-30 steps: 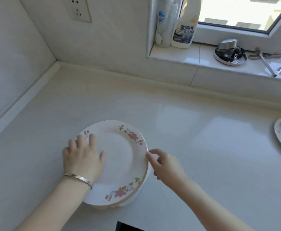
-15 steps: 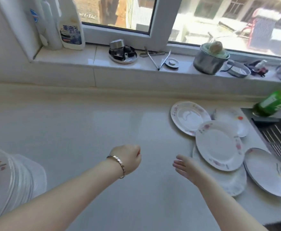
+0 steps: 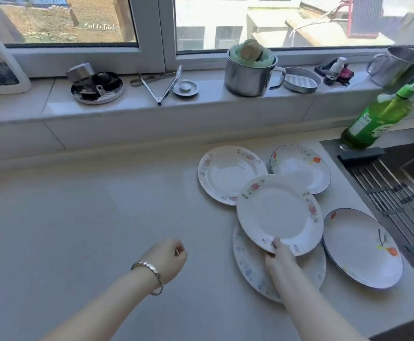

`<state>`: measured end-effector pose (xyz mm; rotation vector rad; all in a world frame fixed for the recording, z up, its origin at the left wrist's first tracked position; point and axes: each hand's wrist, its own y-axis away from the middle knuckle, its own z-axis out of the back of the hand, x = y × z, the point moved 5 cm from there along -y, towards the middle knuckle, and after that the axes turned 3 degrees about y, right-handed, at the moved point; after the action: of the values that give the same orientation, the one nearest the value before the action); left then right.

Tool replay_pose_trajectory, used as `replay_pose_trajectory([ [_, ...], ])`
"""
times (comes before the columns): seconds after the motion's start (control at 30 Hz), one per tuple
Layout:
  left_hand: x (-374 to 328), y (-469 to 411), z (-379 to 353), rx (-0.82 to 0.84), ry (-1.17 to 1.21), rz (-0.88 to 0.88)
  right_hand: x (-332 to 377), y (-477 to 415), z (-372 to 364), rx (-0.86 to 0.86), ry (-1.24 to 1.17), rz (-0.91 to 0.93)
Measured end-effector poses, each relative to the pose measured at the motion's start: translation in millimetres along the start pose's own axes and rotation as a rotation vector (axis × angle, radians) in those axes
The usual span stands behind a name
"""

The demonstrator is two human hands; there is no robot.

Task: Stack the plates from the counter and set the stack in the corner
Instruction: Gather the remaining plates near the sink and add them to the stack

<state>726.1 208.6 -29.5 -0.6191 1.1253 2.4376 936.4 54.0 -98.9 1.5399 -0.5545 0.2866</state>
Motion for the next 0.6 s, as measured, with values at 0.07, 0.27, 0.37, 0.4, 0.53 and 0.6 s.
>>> replay_pose_trajectory([
  [0.07,-10.9,-9.6,-15.9,0.059,0.123,0.039,5.7,-0.1,8.3,0.048,-0.031,0.042],
  [0.27,-45.3,-40.0,-83.2,0.251,0.54,0.261,29.4,-8.9,34.3,0.236,0.027,0.133],
  [0.37,-62.7,-44.0,-106.5,0.254,0.742,0.356,42.7,-6.1,39.2,0.319,0.048,0.133],
  [0.4,-65.5,-46.1,-113.0,0.23,0.784,0.369,47.2,-5.7,39.7,0.349,0.06,0.142],
  [0.53,-59.5,-61.1,-132.0,0.1,0.74,0.302,62.4,8.4,36.4,0.514,0.04,0.141],
  [0.6,-60.2,-59.1,-132.6,0.067,0.762,0.292,68.2,12.6,36.0,0.552,0.027,0.134],
])
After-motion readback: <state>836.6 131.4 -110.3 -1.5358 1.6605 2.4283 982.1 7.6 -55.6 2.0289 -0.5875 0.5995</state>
